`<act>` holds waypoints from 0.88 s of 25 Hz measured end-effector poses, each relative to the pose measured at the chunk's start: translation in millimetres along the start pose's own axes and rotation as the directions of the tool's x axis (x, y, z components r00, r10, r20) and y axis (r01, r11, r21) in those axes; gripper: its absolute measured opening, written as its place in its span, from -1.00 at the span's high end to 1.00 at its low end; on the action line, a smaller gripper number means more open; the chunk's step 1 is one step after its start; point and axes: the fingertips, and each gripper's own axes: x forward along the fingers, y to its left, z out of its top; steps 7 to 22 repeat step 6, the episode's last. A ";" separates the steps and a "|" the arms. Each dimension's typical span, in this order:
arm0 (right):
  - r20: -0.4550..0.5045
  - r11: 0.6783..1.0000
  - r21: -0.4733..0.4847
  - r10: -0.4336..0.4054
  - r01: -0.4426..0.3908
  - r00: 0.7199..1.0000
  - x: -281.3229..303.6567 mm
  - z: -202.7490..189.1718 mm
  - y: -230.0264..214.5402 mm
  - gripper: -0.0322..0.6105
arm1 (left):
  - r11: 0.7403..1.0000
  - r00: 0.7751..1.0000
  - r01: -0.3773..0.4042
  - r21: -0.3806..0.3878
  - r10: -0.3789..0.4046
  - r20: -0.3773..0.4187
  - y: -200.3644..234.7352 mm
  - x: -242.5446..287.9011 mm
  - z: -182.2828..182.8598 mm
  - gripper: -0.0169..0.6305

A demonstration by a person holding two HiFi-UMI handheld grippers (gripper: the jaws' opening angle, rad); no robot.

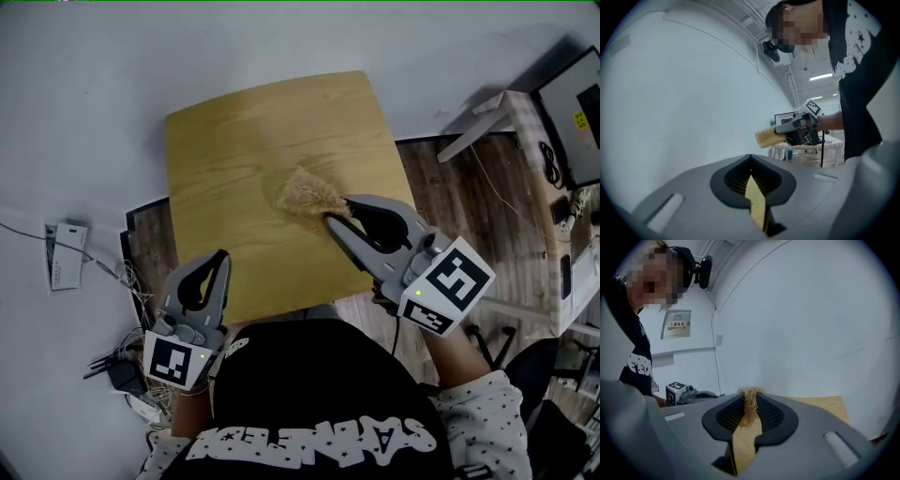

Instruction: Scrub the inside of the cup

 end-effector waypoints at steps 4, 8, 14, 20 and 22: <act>-0.004 1.000 -0.007 0.003 -0.004 1.000 -1.1 -1.5 -4.6 0.62 | 1.000 1.000 -0.008 0.015 0.008 0.008 0.8 -0.1 3.2 0.94; -0.004 1.000 -0.015 0.012 -0.012 1.000 2.0 -1.7 -6.5 0.62 | 0.999 1.000 -0.022 0.037 0.021 0.021 4.2 -0.6 6.6 0.94; -0.004 1.000 -0.015 0.012 -0.012 1.000 2.0 -1.7 -6.5 0.62 | 0.999 1.000 -0.022 0.037 0.021 0.021 4.2 -0.6 6.6 0.94; -0.004 1.000 -0.015 0.012 -0.012 1.000 2.0 -1.7 -6.5 0.62 | 0.999 1.000 -0.022 0.037 0.021 0.021 4.2 -0.6 6.6 0.94; -0.004 1.000 -0.015 0.012 -0.012 1.000 2.0 -1.7 -6.5 0.62 | 0.999 1.000 -0.022 0.037 0.021 0.021 4.2 -0.6 6.6 0.94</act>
